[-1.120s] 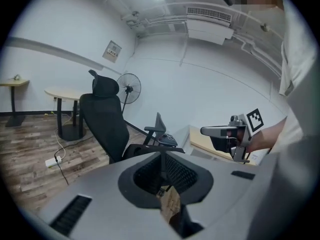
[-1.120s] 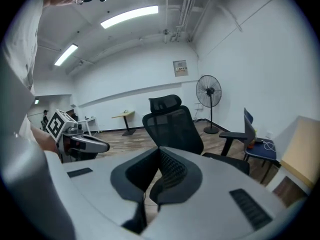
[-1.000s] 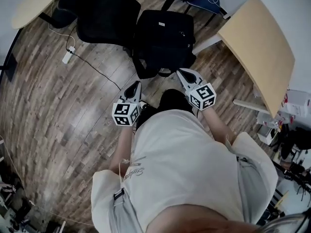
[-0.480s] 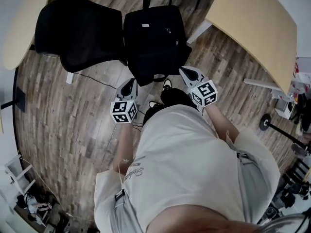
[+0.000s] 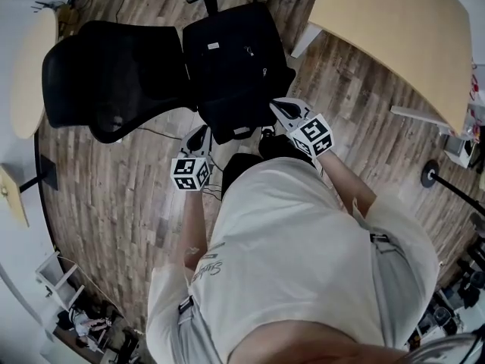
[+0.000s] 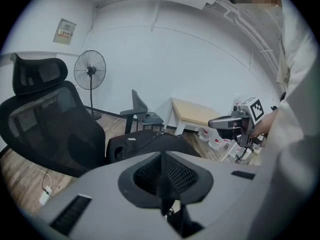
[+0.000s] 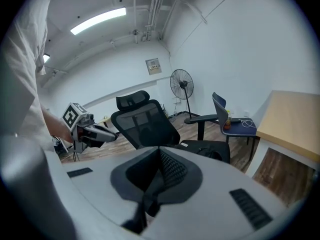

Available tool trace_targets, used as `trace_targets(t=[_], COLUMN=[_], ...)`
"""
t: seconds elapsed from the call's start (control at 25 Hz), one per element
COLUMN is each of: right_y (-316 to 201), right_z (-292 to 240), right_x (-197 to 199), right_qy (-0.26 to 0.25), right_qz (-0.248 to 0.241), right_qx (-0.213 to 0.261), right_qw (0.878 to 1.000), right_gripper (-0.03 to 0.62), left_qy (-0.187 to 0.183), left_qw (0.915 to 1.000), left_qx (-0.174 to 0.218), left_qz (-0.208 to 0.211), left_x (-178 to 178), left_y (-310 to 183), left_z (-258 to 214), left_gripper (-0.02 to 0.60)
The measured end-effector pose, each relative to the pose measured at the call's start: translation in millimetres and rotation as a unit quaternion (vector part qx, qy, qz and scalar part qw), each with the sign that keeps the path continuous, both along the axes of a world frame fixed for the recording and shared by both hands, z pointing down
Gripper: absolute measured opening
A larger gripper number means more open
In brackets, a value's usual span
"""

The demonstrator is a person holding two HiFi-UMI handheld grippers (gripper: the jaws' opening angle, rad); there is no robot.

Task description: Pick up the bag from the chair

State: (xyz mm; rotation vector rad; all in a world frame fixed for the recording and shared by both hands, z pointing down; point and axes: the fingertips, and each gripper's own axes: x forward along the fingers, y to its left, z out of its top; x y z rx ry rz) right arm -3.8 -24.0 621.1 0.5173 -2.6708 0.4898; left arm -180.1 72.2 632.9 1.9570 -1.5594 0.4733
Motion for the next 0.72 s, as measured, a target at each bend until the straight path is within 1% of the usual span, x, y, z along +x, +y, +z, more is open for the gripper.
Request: trace_targets(t=[0.12,0.24,0.36,0.52,0.6,0.72], right_y=[-2,-5,0,14,29,49], right_z=[9,17,27,45,55,69], right_x=[6,9,9,6,7,12], right_qy=[0.013,0.027,0.043,0.08,0.106,0.135], right_qz=[-0.015,-0.024,-0.032,-0.052,-0.06,-0.065], right_qx=[-0.006,-0.013,-0.026,-0.055,-0.071,-0.093], right_qw=[1.0,0.999,0.998,0.994,0.99,0.984], right_gripper=[-0.005,-0.005,-0.005,-0.005,-0.005,0.026], left_qy=[-0.008,-0.012,-0.004,0.006,0.013,0.031], left_qw=[0.9995,0.9989,0.9988,0.9975,0.996,0.993], left_qx=[-0.018,-0.026,-0.035,-0.064,-0.082,-0.1], left_qz=[0.023,0.037,0.034,0.029,0.034,0.054], left_x=[8,9,5,-7,-12,-13], left_y=[-3,-8,-5,11,25,44], left_z=[10,18,26,49,63,82], left_gripper=[0.034,0.034,0.034,0.034,0.034,0.034])
